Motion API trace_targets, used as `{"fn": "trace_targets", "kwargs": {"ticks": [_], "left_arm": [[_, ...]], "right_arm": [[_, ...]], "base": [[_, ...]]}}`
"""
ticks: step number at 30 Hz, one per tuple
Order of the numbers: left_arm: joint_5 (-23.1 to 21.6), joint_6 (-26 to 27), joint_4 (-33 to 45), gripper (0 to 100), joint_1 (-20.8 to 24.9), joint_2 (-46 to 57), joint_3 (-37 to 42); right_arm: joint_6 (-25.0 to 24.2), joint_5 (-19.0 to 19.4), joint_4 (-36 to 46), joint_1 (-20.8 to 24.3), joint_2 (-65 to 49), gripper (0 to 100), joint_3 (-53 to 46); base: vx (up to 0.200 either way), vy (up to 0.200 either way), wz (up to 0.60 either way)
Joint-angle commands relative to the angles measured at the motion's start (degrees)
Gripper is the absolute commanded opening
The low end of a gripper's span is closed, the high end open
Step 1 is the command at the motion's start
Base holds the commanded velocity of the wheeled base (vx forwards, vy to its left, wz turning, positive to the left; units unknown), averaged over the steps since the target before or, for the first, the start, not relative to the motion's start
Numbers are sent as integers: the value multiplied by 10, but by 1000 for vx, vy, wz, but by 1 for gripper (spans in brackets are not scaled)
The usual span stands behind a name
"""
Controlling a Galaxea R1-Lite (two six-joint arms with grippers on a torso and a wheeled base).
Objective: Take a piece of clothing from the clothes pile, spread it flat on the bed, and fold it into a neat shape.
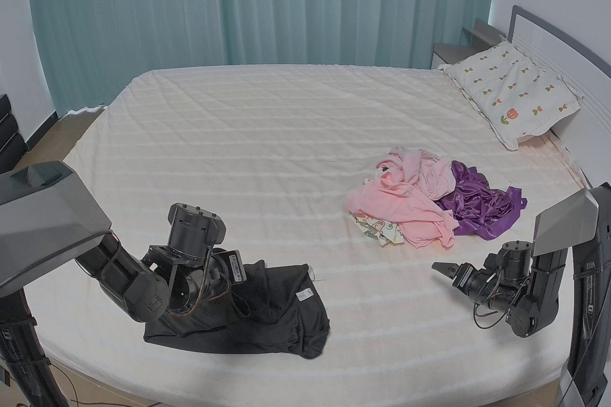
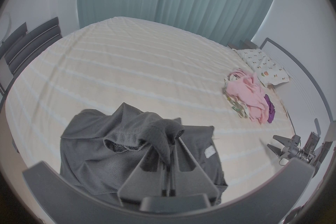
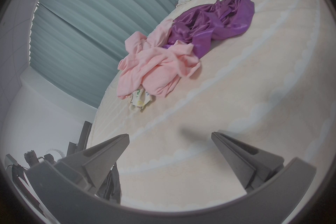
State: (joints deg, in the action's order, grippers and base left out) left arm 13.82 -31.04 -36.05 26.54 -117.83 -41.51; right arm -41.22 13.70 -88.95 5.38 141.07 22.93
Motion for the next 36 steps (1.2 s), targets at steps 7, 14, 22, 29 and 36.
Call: {"fn": "trace_targets", "kwargs": {"ticks": [7, 14, 22, 29, 36], "left_arm": [[0, 0, 4, 0, 7, -64, -50], [1, -25, 5, 0, 31, -91, -76], [1, -27, 12, 0, 53, -106, -95], [1, -28, 8, 100, 55, -122, -110], [2, -45, 7, 100, 55, -108, -106]], "right_arm": [[2, -1, -8, 2, 2, 100, -1], [2, -1, -7, 3, 3, 100, -1], [3, -1, -7, 4, 3, 100, -1], [4, -1, -7, 5, 4, 100, -2], [3, -1, -7, 5, 3, 100, -2]], "base": [[0, -57, 0], [0, 0, 0], [0, 0, 0], [0, 0, 0], [0, 0, 0]]}}
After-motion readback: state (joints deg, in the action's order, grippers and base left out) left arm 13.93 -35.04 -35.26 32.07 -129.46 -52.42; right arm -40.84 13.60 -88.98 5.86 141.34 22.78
